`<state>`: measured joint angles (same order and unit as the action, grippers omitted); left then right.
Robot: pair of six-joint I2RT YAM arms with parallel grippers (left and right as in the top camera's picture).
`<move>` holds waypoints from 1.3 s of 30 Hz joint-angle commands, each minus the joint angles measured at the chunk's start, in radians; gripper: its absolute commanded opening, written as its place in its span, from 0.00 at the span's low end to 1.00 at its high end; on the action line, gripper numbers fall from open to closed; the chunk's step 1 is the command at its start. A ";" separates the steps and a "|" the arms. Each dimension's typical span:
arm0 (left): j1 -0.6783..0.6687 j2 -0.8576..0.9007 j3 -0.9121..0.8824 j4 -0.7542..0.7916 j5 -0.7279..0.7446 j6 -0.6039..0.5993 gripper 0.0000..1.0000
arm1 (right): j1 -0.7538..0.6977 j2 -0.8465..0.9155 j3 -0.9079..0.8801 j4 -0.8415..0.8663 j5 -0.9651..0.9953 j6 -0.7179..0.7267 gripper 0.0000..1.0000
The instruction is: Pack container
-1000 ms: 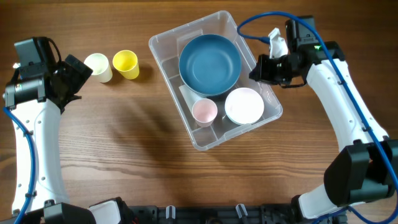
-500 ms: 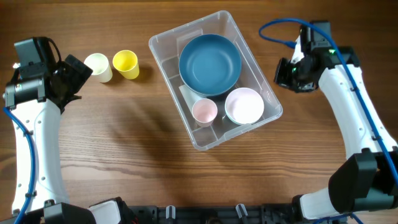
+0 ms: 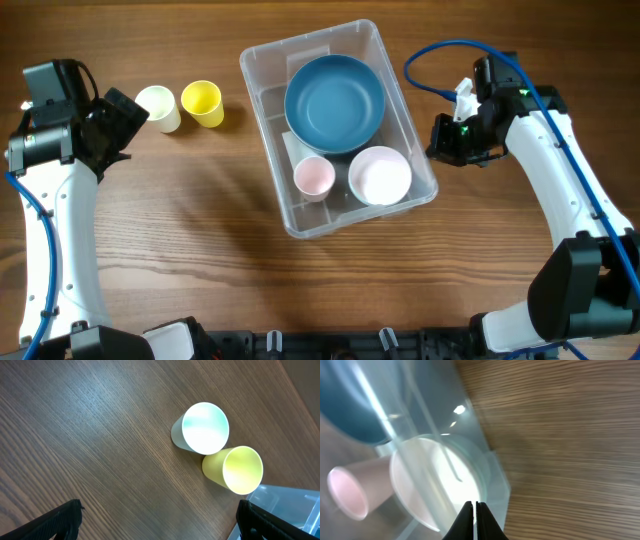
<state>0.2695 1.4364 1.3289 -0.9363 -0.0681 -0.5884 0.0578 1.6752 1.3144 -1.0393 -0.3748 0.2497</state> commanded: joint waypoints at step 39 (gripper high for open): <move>0.003 0.006 -0.001 0.000 0.012 0.008 1.00 | 0.021 0.008 -0.005 0.385 0.535 -0.039 1.00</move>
<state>0.2695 1.4364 1.3289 -0.9363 -0.0681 -0.5884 0.0818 1.6752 1.3132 -0.6590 0.1299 0.2176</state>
